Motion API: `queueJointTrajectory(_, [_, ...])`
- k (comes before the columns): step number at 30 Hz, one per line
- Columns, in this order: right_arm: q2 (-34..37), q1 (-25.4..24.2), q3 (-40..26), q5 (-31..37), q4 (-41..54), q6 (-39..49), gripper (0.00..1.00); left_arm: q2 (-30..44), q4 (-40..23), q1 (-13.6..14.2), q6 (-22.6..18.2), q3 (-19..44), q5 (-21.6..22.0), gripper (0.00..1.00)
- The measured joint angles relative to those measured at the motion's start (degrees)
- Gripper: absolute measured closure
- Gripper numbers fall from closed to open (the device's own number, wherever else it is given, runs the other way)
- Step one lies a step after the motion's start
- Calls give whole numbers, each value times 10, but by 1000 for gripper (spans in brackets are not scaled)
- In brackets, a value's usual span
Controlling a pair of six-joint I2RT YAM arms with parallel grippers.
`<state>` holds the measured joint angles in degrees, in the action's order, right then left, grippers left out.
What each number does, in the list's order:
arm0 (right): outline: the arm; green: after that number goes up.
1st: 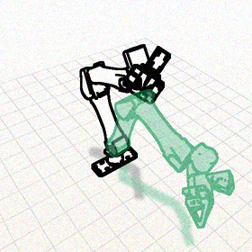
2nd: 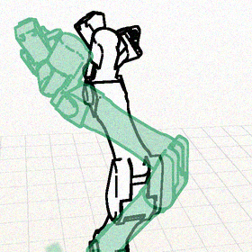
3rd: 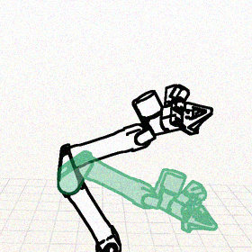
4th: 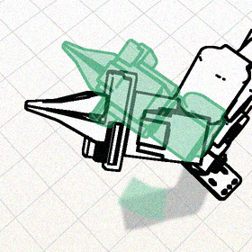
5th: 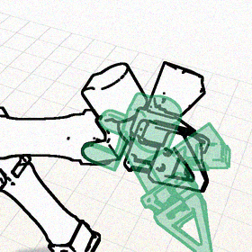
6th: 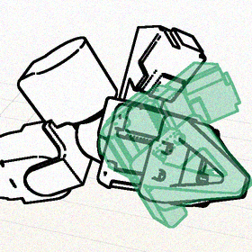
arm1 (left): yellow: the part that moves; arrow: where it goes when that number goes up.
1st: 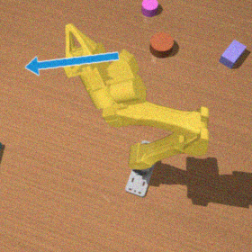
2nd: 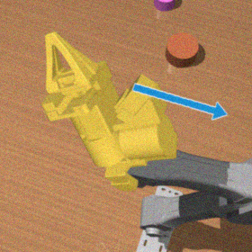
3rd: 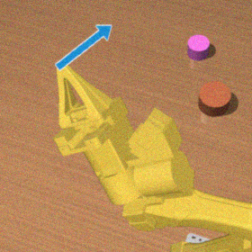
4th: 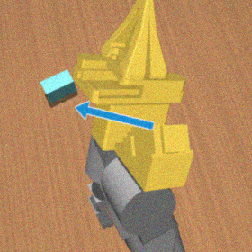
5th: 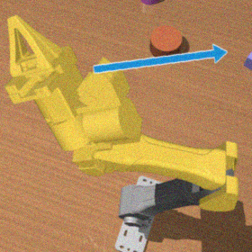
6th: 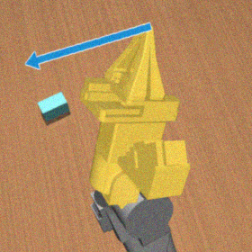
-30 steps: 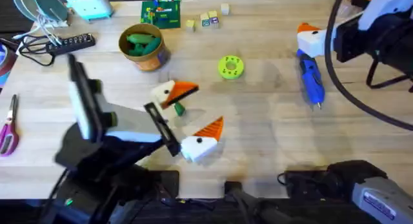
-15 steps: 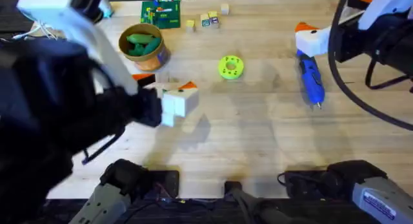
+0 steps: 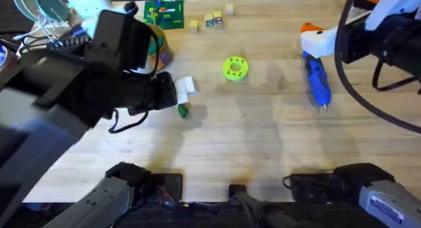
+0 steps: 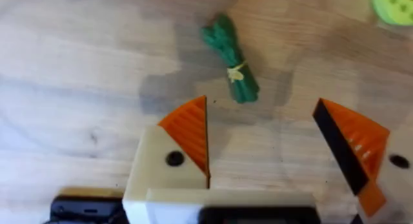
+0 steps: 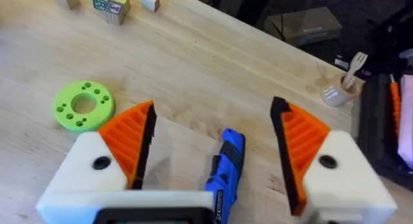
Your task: Pick up the gripper from the table and insert it into the empty holder that is missing its gripper. Then pick up a screw, insert it into the mounting hole, and use the screwdriver to tighten it. Finally, clean up the table by picking up the vegetable and placing it into the bucket.
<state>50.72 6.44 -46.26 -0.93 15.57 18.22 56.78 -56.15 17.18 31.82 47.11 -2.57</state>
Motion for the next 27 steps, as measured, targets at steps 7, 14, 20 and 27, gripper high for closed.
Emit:
queueJointTrajectory(7, [0,0,0,0,0,0,10,112,22,-16,140,0,34,8])
queueJointTrajectory(14, [0,0,0,0,0,0,10,206,65,-16,171,0,36,8])
queueJointTrajectory(20, [0,0,0,0,0,0,10,262,65,-16,179,0,37,72])
queueJointTrajectory(27, [0,0,0,0,0,0,10,269,80,-16,180,0,37,960])
